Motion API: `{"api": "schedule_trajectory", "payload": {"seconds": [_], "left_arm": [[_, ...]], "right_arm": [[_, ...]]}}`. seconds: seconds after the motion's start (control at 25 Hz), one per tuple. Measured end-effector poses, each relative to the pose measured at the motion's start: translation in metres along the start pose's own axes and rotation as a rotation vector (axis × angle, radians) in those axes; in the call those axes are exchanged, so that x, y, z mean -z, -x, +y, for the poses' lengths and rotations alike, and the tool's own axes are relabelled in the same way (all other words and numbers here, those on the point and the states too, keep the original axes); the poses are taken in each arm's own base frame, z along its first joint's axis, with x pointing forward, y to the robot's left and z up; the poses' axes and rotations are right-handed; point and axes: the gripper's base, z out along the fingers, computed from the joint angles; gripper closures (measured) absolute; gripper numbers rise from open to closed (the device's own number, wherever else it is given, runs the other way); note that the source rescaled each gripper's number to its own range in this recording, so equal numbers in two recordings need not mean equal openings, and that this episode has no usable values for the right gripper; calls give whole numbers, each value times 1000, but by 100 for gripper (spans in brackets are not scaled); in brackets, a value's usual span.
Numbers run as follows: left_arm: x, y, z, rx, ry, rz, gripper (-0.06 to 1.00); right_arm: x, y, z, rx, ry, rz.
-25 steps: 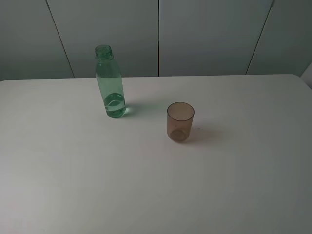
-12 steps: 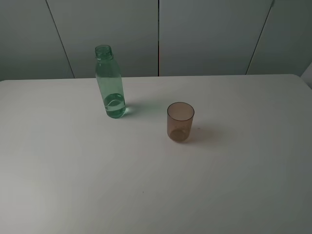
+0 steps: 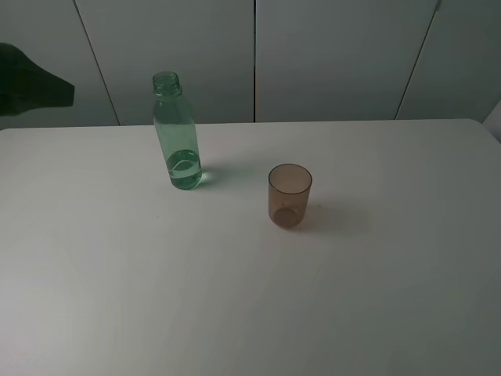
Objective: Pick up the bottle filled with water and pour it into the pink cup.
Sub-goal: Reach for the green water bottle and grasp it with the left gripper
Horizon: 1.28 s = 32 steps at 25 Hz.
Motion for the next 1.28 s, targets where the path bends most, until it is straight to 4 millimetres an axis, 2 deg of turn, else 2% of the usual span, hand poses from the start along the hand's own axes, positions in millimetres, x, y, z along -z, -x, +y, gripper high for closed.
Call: {"api": "schedule_trajectory", "payload": {"seconds": [0.16, 0.36, 0.52, 0.8, 1.28], "left_arm": [[-36, -10, -8, -37, -40, 124, 0], [-70, -24, -5, -25, -41, 252, 0], [-84, -34, -2, -16, -38, 306, 0], [-110, -70, 9, -52, 38, 314, 0], [-161, -100, 20, -118, 107, 292, 0]], "right_arm": [[0, 0, 0, 0, 0, 0], [0, 0, 0, 0, 0, 0], [0, 0, 0, 0, 0, 0], [0, 0, 0, 0, 0, 0], [0, 0, 0, 0, 0, 0]]}}
